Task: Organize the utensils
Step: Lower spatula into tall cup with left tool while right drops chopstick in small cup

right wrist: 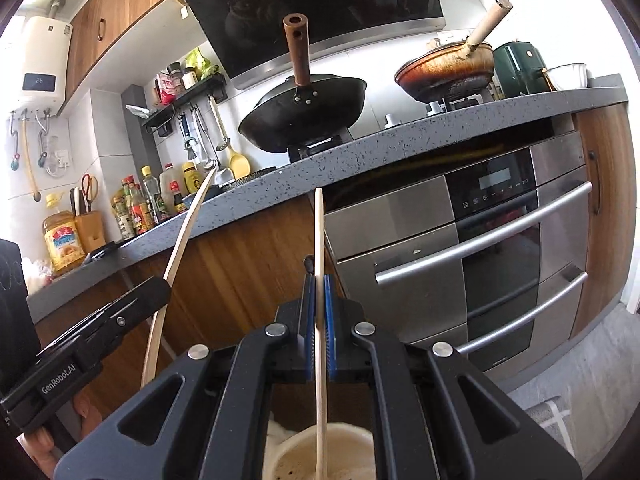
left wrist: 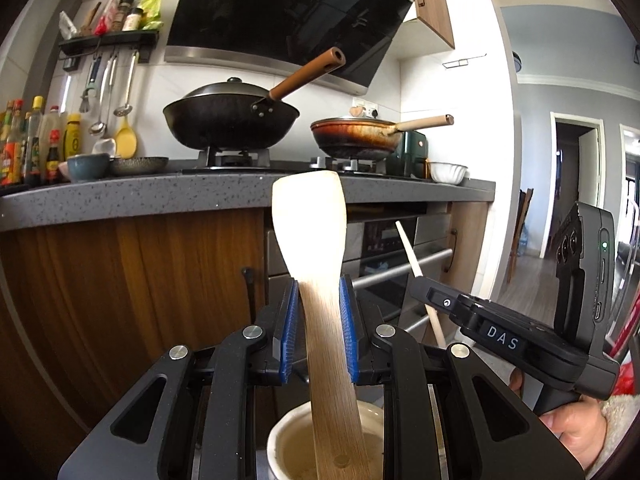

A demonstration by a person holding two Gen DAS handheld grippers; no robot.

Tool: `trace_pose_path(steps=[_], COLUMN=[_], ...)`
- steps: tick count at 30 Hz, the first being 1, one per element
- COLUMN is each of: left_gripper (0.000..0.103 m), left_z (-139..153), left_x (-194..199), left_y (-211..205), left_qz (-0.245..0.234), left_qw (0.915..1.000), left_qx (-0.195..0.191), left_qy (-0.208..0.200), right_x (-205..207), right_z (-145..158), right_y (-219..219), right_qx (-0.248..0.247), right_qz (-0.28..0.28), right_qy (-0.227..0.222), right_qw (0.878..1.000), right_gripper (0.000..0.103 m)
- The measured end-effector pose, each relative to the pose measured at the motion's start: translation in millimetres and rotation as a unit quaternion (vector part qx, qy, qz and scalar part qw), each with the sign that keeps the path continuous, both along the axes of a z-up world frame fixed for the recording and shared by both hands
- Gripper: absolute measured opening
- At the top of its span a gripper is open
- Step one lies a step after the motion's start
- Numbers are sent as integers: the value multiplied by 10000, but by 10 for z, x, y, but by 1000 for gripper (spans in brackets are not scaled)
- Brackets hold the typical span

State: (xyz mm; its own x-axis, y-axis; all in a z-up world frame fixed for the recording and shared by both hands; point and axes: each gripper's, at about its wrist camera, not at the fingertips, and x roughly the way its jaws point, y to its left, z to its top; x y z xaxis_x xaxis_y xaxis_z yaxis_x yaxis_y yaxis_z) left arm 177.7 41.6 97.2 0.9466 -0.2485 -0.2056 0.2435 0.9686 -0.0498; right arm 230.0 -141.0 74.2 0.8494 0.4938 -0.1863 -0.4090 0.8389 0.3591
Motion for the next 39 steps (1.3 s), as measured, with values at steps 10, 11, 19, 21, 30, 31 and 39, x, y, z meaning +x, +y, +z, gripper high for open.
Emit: trace_pose_path(steps=[10, 11, 19, 21, 30, 31, 39], left_gripper=[22, 22, 22, 22, 22, 22, 21], left_z=[-231, -246, -332, -354, -549, -576, -643], left_x=[26, 14, -130, -175, -324, -326, -390], left_y=[-146, -151, -126, -106, -87, -81, -106], left_qz=[243, 252, 200, 185, 116, 120, 84], left_qw=[9982, 9980, 9982, 9983, 9985, 9984, 9979], left_qx=[501, 521, 524, 510, 522, 519, 579], left_qy=[-225, -243, -231, -209, 114, 167, 291], right_x=[57, 60, -87, -147, -382, -391, -431], right_z=[-185, -206, -341, -370, -493, -502, -501], right_y=[43, 36, -46, -60, 5, 15, 58], right_qx=[-308, -309, -354, -373, -554, -575, -668], right_qz=[-191, -189, -31, 17, 330, 349, 397], right_qy=[-95, -78, 53, 79, 277, 288, 409], right_qw=[9993, 9993, 9994, 9993, 9975, 9973, 9961], right_gripper=[5, 5, 5, 5, 5, 5, 5])
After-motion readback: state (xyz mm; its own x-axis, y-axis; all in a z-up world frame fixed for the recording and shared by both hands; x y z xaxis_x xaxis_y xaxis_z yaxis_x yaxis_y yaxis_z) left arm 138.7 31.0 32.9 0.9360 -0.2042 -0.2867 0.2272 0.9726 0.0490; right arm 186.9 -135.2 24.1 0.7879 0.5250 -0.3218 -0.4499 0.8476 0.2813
